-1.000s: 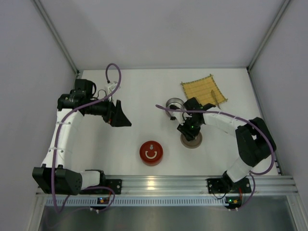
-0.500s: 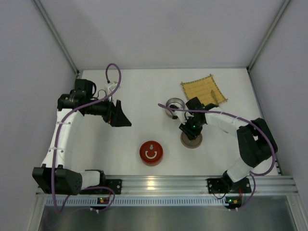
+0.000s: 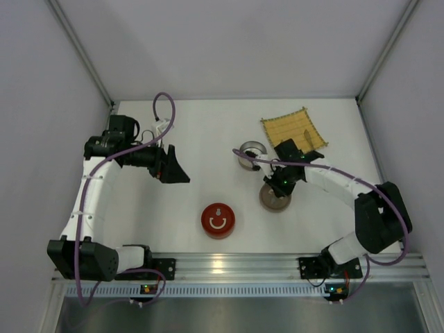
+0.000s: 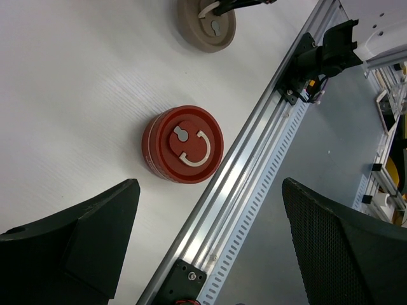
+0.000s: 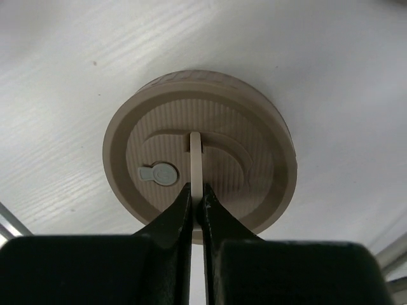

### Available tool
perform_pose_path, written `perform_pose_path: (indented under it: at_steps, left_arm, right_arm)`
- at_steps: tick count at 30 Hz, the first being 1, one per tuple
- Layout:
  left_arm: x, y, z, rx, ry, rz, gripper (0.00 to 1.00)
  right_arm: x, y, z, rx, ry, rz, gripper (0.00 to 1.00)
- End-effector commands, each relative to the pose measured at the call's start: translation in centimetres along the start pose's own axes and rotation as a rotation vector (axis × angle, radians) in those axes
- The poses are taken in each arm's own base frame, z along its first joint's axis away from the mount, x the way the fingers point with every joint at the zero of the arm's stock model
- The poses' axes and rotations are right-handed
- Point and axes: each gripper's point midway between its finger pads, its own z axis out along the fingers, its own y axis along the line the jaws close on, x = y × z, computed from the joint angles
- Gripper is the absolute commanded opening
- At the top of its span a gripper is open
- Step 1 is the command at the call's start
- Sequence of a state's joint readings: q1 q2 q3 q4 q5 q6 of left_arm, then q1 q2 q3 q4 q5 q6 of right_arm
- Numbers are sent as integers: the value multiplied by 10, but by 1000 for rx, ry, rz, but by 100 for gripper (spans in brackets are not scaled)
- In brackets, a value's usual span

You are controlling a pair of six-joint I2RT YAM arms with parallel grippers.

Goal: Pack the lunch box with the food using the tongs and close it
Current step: Close the box lid on the packing box.

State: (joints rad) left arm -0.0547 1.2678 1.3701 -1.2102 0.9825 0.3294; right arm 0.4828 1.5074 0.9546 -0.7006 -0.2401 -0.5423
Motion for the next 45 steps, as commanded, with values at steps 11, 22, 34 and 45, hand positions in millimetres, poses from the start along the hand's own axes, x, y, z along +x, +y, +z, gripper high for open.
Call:
perform_pose_path:
  at_steps: [11,22,34,45]
  left_arm:
    - [-10,-6,4,96,-41,83,98]
    - [-1,12,15,87,-30,66,98]
    - [16,27,22,127,-28,17,98]
    - [20,27,24,152,-19,2,98]
  right_arm:
    - [-102,-20,-97,-34,-194,-542,0]
    - [-159,-97,-51,-125,-98,-469,0]
    - [-148,-111,-21,-148,-32,-542,0]
    - [-164,-122,-12,-134,-64,-573,0]
